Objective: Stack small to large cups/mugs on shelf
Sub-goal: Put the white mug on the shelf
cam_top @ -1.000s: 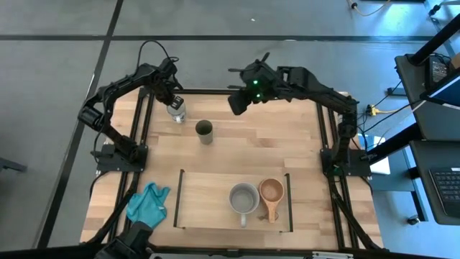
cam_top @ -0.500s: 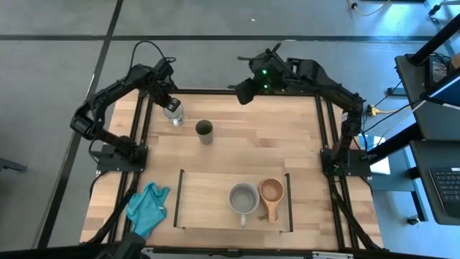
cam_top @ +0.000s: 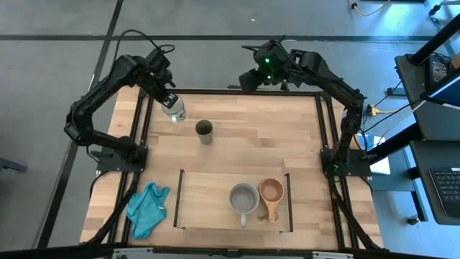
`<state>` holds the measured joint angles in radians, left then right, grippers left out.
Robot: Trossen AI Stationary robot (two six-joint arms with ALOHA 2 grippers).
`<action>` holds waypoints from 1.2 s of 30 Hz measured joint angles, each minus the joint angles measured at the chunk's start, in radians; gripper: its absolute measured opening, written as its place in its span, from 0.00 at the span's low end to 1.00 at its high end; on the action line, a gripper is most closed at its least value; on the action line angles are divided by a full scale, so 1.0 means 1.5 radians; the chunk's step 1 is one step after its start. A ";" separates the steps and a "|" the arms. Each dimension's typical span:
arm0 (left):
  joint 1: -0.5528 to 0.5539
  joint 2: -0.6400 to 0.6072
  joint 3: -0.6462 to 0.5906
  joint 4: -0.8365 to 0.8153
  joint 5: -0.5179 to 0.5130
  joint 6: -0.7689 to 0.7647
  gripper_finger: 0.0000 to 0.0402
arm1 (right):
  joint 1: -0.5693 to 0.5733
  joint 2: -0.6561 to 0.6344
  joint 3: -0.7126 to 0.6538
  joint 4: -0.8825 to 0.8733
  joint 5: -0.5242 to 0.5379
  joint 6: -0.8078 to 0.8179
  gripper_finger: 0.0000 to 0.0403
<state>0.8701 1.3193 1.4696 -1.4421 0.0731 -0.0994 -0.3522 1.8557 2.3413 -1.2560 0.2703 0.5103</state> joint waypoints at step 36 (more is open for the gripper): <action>-0.512 -0.018 0.166 -0.076 -0.007 -0.282 0.02 | 0.072 0.001 0.000 -0.009 0.115 0.140 0.31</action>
<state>0.1020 1.2926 1.7187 -1.5556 0.0622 -0.5223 -0.2443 1.8572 2.3413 -1.2700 0.4421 0.7208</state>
